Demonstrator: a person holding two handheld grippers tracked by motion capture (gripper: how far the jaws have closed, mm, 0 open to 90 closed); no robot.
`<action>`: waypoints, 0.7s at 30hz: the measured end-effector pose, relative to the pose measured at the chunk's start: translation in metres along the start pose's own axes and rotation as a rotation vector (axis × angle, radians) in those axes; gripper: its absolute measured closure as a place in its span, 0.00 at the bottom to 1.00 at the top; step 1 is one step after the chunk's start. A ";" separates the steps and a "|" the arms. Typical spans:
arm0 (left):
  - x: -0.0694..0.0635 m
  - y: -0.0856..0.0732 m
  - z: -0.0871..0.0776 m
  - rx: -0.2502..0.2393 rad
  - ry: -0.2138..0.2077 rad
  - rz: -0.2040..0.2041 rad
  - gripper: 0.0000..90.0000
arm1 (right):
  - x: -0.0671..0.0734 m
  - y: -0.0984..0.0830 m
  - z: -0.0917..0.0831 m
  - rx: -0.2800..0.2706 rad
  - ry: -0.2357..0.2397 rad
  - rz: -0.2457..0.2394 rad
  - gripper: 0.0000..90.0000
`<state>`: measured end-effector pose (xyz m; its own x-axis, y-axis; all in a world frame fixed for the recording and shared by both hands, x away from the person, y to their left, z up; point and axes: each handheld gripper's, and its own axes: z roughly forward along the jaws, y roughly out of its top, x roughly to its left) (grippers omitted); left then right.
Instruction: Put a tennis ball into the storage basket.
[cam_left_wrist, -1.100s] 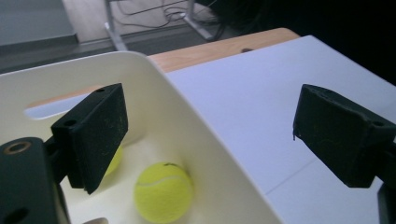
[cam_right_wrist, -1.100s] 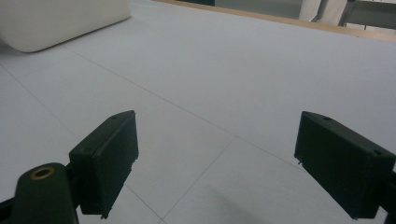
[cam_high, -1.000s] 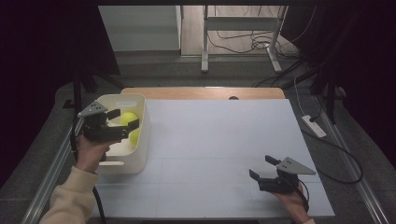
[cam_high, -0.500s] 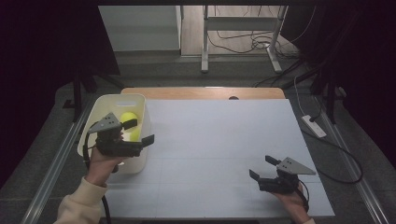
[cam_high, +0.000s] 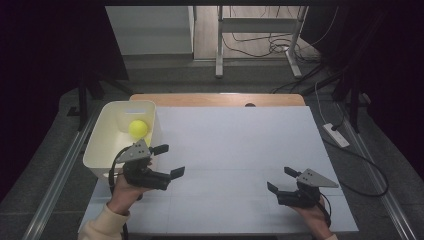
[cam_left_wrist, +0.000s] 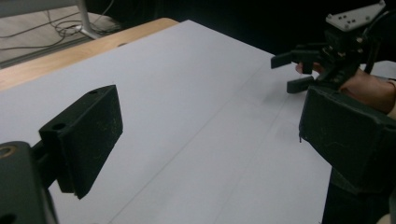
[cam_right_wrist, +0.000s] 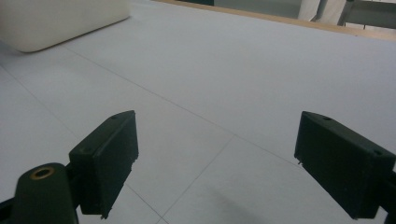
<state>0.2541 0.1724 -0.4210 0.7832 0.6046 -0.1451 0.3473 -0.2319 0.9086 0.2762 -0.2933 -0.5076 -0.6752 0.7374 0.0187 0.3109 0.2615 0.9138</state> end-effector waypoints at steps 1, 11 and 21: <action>-0.002 -0.002 0.002 0.004 -0.007 0.002 0.08 | 0.000 0.000 0.000 0.002 -0.002 -0.001 0.15; -0.012 -0.023 0.026 0.068 -0.043 0.037 0.08 | 0.000 0.000 0.000 0.001 -0.003 -0.002 0.15; -0.011 -0.045 0.032 0.068 -0.039 0.040 0.08 | 0.000 0.000 -0.001 -0.001 -0.001 -0.002 0.15</action>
<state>0.2460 0.1521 -0.4731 0.8161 0.5641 -0.1259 0.3489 -0.3071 0.8854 0.2758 -0.2938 -0.5072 -0.6750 0.7376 0.0159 0.3087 0.2628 0.9142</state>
